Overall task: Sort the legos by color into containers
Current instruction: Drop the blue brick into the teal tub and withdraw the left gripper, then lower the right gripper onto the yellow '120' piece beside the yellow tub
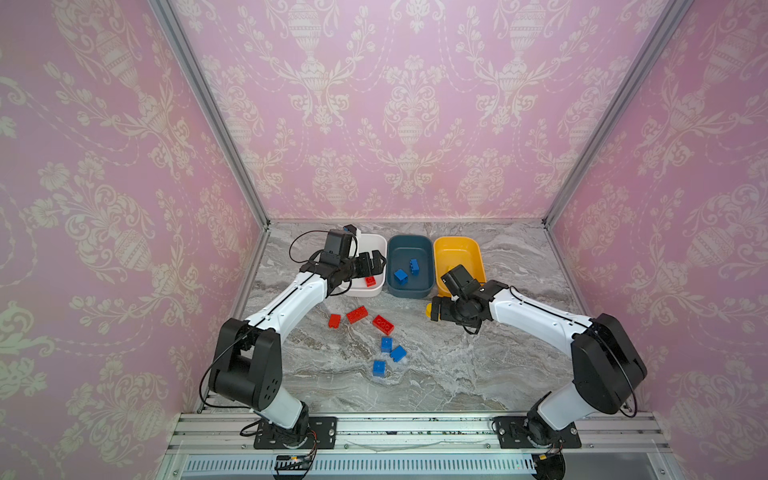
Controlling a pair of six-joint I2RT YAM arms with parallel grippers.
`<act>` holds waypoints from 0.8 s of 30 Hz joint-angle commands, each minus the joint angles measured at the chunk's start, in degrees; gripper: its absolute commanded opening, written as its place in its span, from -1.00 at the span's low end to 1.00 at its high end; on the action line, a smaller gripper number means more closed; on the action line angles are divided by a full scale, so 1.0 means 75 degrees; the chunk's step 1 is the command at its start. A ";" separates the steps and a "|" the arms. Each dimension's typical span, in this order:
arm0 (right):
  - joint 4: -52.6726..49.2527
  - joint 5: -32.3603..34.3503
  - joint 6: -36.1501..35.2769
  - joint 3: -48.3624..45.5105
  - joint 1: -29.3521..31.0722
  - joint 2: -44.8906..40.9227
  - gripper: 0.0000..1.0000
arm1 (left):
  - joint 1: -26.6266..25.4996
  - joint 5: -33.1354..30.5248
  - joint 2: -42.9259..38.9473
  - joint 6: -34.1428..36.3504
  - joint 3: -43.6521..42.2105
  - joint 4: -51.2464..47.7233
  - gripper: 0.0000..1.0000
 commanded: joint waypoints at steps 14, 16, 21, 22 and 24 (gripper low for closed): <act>-0.0150 0.1250 0.1197 0.1364 0.0422 0.1398 0.98 | 0.0595 0.0283 -0.0880 -0.0129 -0.0929 0.0070 0.99; -0.0125 0.1317 0.1321 0.1398 0.0433 0.1492 0.96 | 0.0635 0.0305 -0.0895 -0.0122 -0.0943 0.0075 0.99; -0.0164 0.1354 0.1393 0.1554 0.0433 0.1766 0.92 | 0.0725 0.0357 -0.0912 -0.0094 -0.0986 0.0052 0.99; -0.0192 0.1376 0.1410 0.1594 0.0444 0.1808 0.92 | 0.0747 0.0362 -0.0920 -0.0090 -0.0983 0.0048 0.99; -0.0154 0.1407 0.1405 0.1603 0.0436 0.1884 0.91 | 0.0769 0.0385 -0.0932 -0.0092 -0.1005 0.0043 0.99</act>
